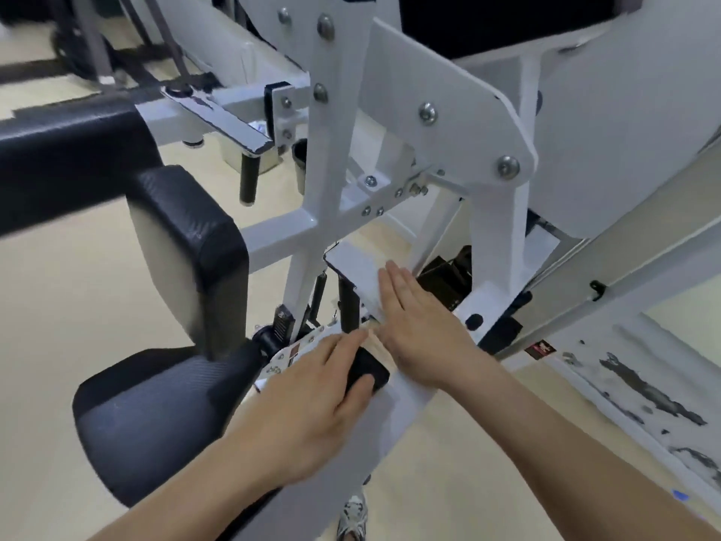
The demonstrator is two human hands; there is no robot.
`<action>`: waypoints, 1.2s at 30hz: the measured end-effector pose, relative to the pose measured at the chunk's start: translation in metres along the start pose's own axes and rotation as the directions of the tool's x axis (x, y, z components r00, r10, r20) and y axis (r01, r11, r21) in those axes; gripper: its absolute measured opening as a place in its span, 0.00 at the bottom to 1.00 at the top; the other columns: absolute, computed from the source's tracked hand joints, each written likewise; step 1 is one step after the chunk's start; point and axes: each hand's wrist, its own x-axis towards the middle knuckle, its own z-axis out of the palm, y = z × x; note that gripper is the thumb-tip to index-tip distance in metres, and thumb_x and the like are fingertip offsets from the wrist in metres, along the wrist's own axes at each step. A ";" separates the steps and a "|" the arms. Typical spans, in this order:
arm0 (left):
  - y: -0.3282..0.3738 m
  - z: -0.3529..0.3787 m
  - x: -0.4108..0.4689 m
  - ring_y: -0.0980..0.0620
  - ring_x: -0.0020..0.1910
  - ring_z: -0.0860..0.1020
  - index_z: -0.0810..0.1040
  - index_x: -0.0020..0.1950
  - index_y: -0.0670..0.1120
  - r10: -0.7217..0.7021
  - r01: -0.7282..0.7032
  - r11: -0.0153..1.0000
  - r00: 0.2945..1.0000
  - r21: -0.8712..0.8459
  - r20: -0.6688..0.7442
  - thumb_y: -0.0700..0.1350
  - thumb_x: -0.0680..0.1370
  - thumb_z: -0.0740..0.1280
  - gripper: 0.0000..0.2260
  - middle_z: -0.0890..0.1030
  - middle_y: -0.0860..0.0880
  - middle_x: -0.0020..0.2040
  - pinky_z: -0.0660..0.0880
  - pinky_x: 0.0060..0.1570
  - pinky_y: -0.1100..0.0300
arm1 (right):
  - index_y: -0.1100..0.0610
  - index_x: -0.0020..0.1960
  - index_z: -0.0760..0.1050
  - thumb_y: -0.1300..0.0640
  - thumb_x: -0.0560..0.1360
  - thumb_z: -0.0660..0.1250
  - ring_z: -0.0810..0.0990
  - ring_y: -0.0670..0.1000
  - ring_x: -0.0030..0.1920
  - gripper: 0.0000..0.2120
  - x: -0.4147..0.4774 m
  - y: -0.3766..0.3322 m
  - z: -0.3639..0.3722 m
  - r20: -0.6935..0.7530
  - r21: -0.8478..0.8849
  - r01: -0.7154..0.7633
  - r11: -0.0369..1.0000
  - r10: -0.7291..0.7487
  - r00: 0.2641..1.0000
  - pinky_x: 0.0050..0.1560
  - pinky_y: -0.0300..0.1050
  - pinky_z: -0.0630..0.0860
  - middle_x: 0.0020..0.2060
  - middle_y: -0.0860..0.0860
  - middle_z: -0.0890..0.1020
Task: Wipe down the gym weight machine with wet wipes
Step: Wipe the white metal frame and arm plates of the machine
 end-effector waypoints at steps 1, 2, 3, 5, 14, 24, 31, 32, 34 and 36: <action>0.002 -0.001 0.000 0.59 0.70 0.64 0.49 0.76 0.61 -0.030 0.030 1.000 1.000 0.000 0.009 0.60 0.81 0.49 0.24 0.58 0.63 0.73 0.67 0.65 0.57 | 0.61 0.78 0.33 0.47 0.84 0.50 0.37 0.53 0.78 0.35 0.011 0.001 -0.003 0.008 0.005 0.069 0.998 -0.069 0.998 0.78 0.53 0.47 0.78 0.56 0.36; 0.004 -0.002 -0.001 0.61 0.70 0.63 0.49 0.77 0.61 -0.047 0.046 0.999 0.999 0.013 0.016 0.62 0.80 0.48 0.25 0.57 0.65 0.73 0.66 0.66 0.60 | 0.60 0.78 0.34 0.46 0.83 0.50 0.37 0.53 0.78 0.35 0.025 0.000 -0.007 0.006 0.016 0.139 0.990 -0.139 0.990 0.78 0.52 0.47 0.78 0.55 0.36; 0.005 -0.002 0.000 0.62 0.70 0.62 0.50 0.77 0.60 -0.054 0.053 0.998 0.998 0.033 0.016 0.64 0.79 0.46 0.27 0.57 0.66 0.73 0.66 0.66 0.61 | 0.60 0.78 0.35 0.46 0.83 0.50 0.37 0.52 0.78 0.35 0.041 -0.003 -0.010 -0.009 0.030 0.197 0.980 -0.197 0.980 0.78 0.52 0.48 0.79 0.54 0.37; 0.008 -0.003 0.000 0.64 0.70 0.62 0.51 0.77 0.61 -0.071 0.071 0.996 0.997 0.049 0.010 0.68 0.74 0.40 0.31 0.56 0.68 0.72 0.66 0.66 0.61 | 0.59 0.79 0.36 0.46 0.83 0.50 0.37 0.51 0.78 0.34 0.064 -0.009 -0.014 -0.025 0.029 0.250 0.968 -0.250 0.968 0.78 0.52 0.48 0.79 0.54 0.38; 0.003 -0.009 0.009 0.76 0.64 0.65 0.70 0.67 0.65 -0.292 0.264 0.888 0.956 -0.377 -0.017 0.66 0.76 0.50 0.22 0.69 0.77 0.62 0.60 0.63 0.76 | 0.61 0.78 0.54 0.42 0.79 0.47 0.56 0.56 0.78 0.34 -0.016 0.039 0.002 -0.023 -0.042 0.337 0.941 -0.338 0.941 0.71 0.56 0.66 0.78 0.58 0.56; -0.030 -0.019 0.080 0.57 0.46 0.78 0.70 0.58 0.56 -0.413 0.278 0.864 0.869 -0.420 -0.274 0.51 0.79 0.60 0.08 0.76 0.55 0.55 0.76 0.50 0.52 | 0.60 0.79 0.39 0.46 0.84 0.48 0.39 0.52 0.79 0.32 0.082 -0.002 -0.022 0.006 0.176 0.317 0.932 -0.323 0.946 0.78 0.52 0.49 0.79 0.54 0.40; -0.033 -0.017 0.086 0.58 0.48 0.73 0.73 0.61 0.54 -0.188 0.096 0.960 0.917 -0.262 -0.351 0.48 0.80 0.58 0.12 0.71 0.57 0.55 0.67 0.46 0.63 | 0.62 0.70 0.66 0.45 0.82 0.46 0.63 0.56 0.75 0.26 -0.030 0.041 -0.016 -0.014 -0.119 0.298 0.947 -0.302 0.953 0.69 0.51 0.69 0.75 0.59 0.64; -0.032 -0.016 0.089 0.55 0.49 0.73 0.74 0.62 0.52 -0.130 0.052 0.976 0.920 -0.212 -0.369 0.49 0.80 0.58 0.12 0.71 0.55 0.56 0.68 0.47 0.61 | 0.62 0.70 0.67 0.45 0.83 0.44 0.66 0.56 0.74 0.27 -0.037 0.042 -0.017 -0.029 -0.126 0.297 0.947 -0.302 0.953 0.68 0.49 0.70 0.74 0.59 0.67; -0.031 -0.014 0.096 0.54 0.49 0.72 0.75 0.62 0.50 -0.019 -0.026 0.994 0.922 -0.109 -0.387 0.51 0.79 0.58 0.15 0.73 0.51 0.55 0.72 0.47 0.58 | 0.63 0.72 0.66 0.42 0.84 0.41 0.67 0.57 0.73 0.31 -0.035 0.038 -0.019 -0.053 -0.122 0.283 0.951 -0.291 0.955 0.71 0.48 0.65 0.73 0.59 0.67; -0.029 -0.013 0.101 0.56 0.47 0.71 0.74 0.63 0.51 0.012 -0.050 0.995 0.912 -0.083 -0.410 0.53 0.78 0.58 0.16 0.72 0.52 0.53 0.71 0.45 0.59 | 0.65 0.75 0.62 0.38 0.82 0.43 0.62 0.58 0.76 0.36 -0.012 0.023 -0.015 -0.051 -0.104 0.253 0.962 -0.259 0.965 0.73 0.52 0.64 0.75 0.62 0.63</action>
